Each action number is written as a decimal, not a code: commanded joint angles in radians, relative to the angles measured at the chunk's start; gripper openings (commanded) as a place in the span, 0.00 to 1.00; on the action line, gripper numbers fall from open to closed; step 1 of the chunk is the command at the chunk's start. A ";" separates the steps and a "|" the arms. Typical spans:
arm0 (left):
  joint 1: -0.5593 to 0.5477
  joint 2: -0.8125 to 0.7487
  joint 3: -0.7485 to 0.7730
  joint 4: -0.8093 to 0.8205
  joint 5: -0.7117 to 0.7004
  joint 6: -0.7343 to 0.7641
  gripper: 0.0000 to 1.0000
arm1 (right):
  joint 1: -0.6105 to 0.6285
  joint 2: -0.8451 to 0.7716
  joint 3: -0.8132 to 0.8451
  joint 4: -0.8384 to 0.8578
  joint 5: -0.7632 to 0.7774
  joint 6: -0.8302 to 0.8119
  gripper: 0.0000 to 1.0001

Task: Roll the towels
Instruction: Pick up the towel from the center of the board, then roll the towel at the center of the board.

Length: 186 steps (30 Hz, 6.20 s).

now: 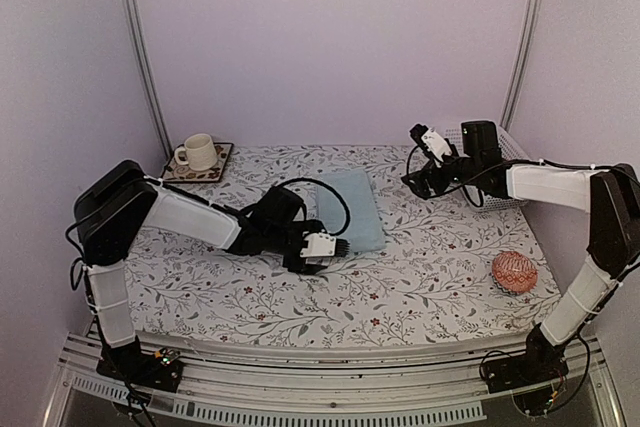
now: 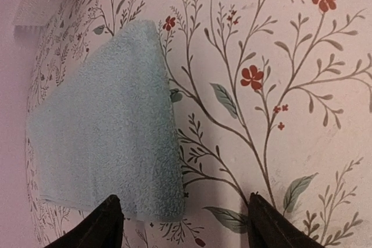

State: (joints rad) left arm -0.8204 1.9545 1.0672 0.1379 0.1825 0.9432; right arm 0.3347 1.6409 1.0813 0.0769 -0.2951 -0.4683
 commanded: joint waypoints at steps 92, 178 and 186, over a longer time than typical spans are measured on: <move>0.257 0.241 0.391 -0.466 0.621 -0.362 0.00 | 0.359 0.253 -0.230 0.303 0.125 -0.568 0.51; 0.204 0.083 0.203 -0.063 0.328 -0.654 0.70 | 0.211 0.458 0.267 -0.461 -0.139 0.093 0.02; 0.199 0.157 0.264 -0.116 0.279 -0.673 0.70 | 0.211 0.467 0.275 -0.462 -0.138 0.095 0.02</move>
State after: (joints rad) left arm -0.6209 2.0762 1.3159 0.0463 0.4778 0.2859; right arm 0.5579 2.0754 1.3365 -0.3664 -0.4770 -0.3805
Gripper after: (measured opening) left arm 0.704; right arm 0.041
